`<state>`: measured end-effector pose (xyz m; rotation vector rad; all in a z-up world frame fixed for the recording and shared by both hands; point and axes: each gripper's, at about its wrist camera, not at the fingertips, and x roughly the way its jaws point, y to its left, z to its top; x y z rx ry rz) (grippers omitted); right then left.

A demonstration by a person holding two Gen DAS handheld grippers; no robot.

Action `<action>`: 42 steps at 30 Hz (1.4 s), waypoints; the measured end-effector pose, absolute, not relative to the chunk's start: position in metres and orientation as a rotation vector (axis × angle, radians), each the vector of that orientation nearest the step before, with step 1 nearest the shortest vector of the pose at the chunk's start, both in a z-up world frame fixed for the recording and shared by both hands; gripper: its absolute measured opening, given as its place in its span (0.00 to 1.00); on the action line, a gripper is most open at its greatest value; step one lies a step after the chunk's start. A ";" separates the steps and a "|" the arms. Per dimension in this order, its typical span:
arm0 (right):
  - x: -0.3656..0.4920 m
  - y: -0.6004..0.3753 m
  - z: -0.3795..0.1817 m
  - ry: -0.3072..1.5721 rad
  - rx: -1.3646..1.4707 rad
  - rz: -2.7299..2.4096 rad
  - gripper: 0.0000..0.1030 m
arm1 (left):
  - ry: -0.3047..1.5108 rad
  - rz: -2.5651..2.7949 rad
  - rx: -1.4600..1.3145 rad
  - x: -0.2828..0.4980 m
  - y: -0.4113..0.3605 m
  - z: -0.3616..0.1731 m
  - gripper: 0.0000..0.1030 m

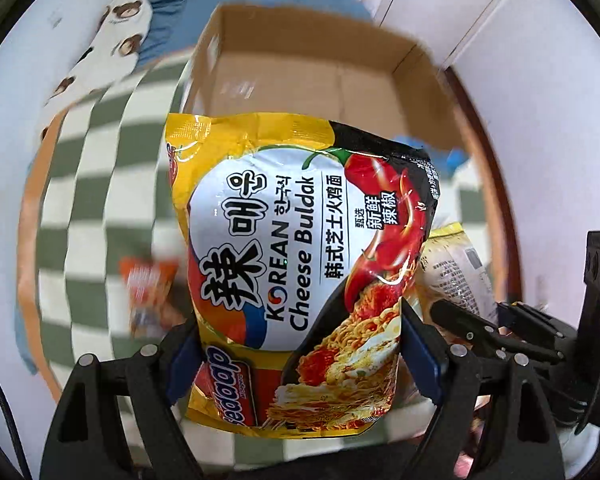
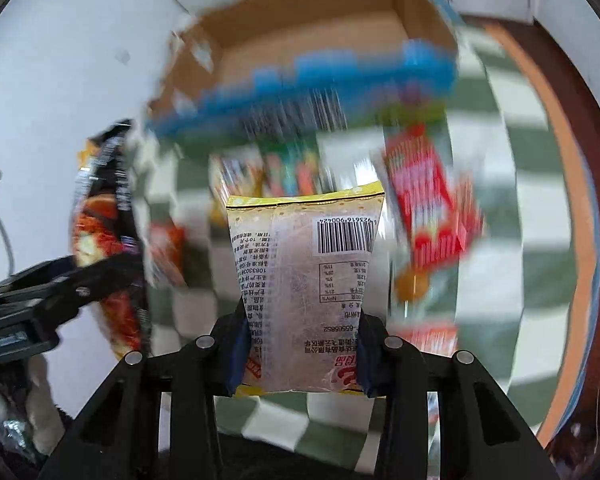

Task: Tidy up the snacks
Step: 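Carry both packets into the cardboard box and open both grippers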

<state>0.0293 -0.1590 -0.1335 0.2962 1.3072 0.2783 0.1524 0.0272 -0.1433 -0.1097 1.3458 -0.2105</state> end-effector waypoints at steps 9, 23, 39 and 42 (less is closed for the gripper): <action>0.196 -0.162 -0.095 1.130 0.264 0.297 0.43 | 1.352 -0.149 -0.173 0.325 0.012 -0.150 0.83; 0.350 -0.134 -0.196 1.206 0.141 0.322 0.71 | 1.518 -0.045 -0.171 0.441 0.011 -0.254 0.85; 0.350 -0.148 -0.203 1.271 0.159 0.212 0.83 | 1.404 -0.029 -0.084 0.410 0.002 -0.227 0.86; 0.337 -0.155 -0.194 1.253 0.149 0.170 0.83 | 1.356 -0.025 -0.066 0.390 -0.003 -0.208 0.86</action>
